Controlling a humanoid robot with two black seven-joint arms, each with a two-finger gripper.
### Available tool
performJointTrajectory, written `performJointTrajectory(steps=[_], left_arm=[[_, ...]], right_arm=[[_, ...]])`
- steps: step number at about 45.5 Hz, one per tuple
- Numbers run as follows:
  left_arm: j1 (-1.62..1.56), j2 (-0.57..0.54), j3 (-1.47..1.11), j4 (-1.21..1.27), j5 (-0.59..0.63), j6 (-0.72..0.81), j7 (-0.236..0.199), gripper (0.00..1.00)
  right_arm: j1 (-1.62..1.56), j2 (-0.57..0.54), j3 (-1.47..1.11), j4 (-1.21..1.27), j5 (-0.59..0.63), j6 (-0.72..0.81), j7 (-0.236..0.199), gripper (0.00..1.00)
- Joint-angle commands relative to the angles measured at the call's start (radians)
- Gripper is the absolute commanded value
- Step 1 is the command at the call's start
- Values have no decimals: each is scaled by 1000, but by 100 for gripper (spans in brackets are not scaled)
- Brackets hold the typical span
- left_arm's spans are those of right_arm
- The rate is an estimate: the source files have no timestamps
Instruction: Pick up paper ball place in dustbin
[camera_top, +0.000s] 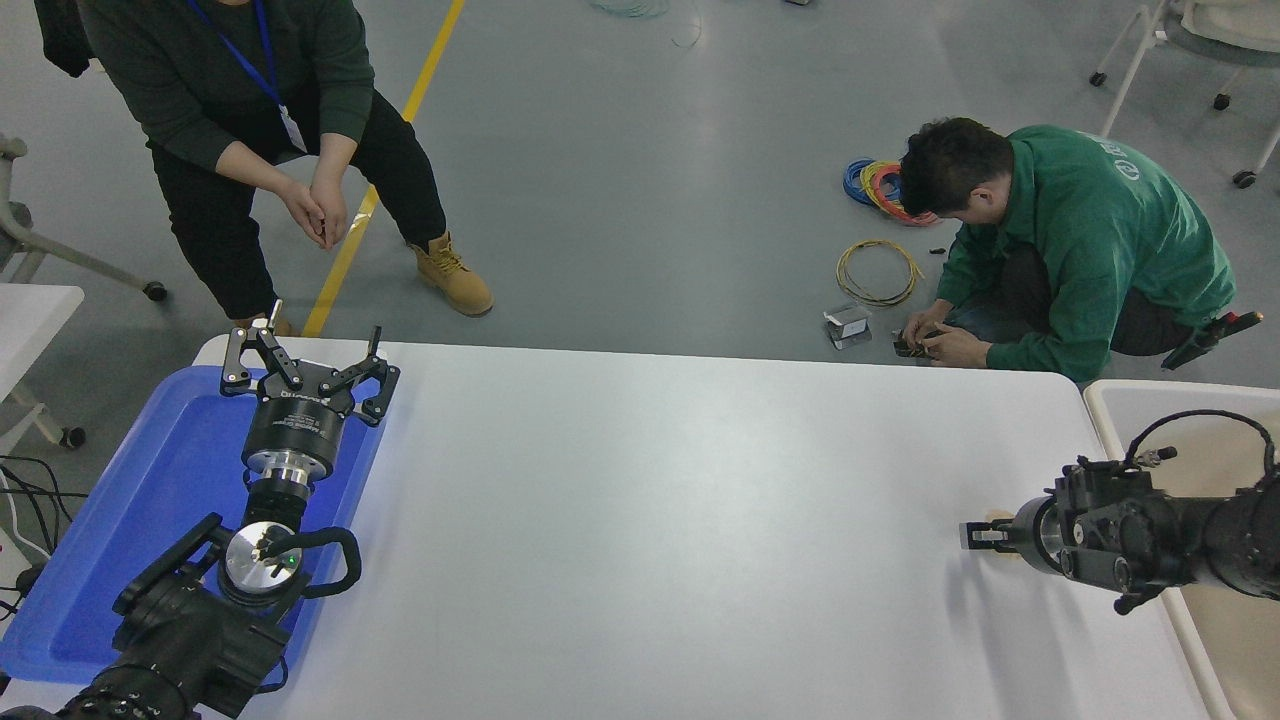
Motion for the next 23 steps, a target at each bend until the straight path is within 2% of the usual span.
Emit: performJointTrajectory(steps=[1,7,14,23], left_arm=[[0,-1,0,0,0,0,0,100],[0,1,0,0,0,0,0,100],[0,1,1,0,0,0,0,100],[0,-1,0,0,0,0,0,100]], right_arm=[[14,1,-8,2,-23,-3,20,2],[36,-5,-10,2,-23,2,35,0],[85,-28,-25,18,-29,11,72,0],[243,-100,-88,185,-32,21,106,0]])
